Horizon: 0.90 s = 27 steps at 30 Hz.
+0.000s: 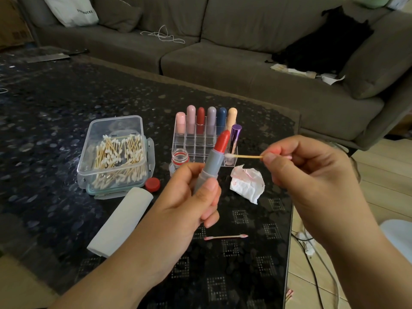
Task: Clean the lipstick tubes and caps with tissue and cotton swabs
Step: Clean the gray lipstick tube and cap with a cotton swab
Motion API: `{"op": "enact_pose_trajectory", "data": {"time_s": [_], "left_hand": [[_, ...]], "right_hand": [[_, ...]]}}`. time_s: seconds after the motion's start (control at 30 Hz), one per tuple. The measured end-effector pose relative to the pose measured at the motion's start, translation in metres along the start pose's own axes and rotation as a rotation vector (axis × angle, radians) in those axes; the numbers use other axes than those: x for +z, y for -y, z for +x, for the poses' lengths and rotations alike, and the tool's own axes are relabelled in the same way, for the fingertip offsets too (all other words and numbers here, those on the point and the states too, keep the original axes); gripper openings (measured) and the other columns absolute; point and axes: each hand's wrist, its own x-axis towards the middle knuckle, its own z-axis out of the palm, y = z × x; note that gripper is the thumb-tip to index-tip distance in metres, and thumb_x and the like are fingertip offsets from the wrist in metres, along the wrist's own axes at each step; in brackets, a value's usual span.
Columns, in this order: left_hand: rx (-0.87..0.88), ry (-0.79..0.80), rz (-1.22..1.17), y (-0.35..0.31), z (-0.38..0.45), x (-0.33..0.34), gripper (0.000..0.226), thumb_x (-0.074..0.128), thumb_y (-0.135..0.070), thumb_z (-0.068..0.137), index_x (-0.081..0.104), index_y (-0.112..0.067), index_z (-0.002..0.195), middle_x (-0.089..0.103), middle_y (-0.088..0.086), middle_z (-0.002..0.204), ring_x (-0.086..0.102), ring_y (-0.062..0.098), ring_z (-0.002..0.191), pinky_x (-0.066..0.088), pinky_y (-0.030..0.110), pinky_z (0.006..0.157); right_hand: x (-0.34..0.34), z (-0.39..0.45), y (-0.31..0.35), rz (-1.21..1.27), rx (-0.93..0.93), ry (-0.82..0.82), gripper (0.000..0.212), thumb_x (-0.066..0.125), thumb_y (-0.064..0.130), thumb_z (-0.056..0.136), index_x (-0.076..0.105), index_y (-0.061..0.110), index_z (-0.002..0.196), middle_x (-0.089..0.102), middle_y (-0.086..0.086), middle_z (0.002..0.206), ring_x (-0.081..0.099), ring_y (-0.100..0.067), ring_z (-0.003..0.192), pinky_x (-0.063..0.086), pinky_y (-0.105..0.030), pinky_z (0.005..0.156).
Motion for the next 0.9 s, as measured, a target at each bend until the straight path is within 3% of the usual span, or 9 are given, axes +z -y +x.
{"op": "enact_pose_trajectory", "data": {"time_s": [0.1, 0.3, 0.9], "left_hand": [[0.014, -0.016, 0.012, 0.0021, 0.0001, -0.0006, 0.019, 0.057, -0.025, 0.079, 0.057, -0.023, 0.099, 0.044, -0.005, 0.064, 0.037, 0.007, 0.055, 0.041, 0.022, 0.054], [0.009, -0.009, -0.032, -0.0004, 0.0003, -0.0002, 0.017, 0.053, -0.020, 0.079, 0.051, -0.014, 0.095, 0.045, -0.002, 0.063, 0.035, 0.009, 0.054, 0.039, 0.021, 0.050], [-0.018, 0.016, -0.080, -0.0048, -0.0015, 0.0015, 0.022, 0.052, -0.020, 0.080, 0.051, -0.010, 0.099, 0.048, -0.001, 0.064, 0.036, 0.010, 0.052, 0.039, 0.020, 0.050]], "right_hand": [[0.0002, 0.0000, -0.0002, -0.004, 0.003, 0.001, 0.010, 0.062, 0.020, 0.077, 0.067, 0.019, 0.068, 0.042, 0.008, 0.051, 0.038, -0.007, 0.050, 0.032, -0.014, 0.046], [0.0013, -0.0009, 0.0015, 0.027, -0.006, 0.002, 0.009, 0.063, 0.018, 0.077, 0.066, 0.017, 0.069, 0.043, 0.008, 0.051, 0.041, -0.003, 0.050, 0.035, -0.011, 0.048], [-0.0001, 0.0005, -0.0005, 0.085, 0.004, 0.012, 0.012, 0.062, 0.015, 0.077, 0.065, 0.017, 0.065, 0.044, 0.010, 0.050, 0.042, -0.002, 0.048, 0.036, -0.013, 0.048]]}}
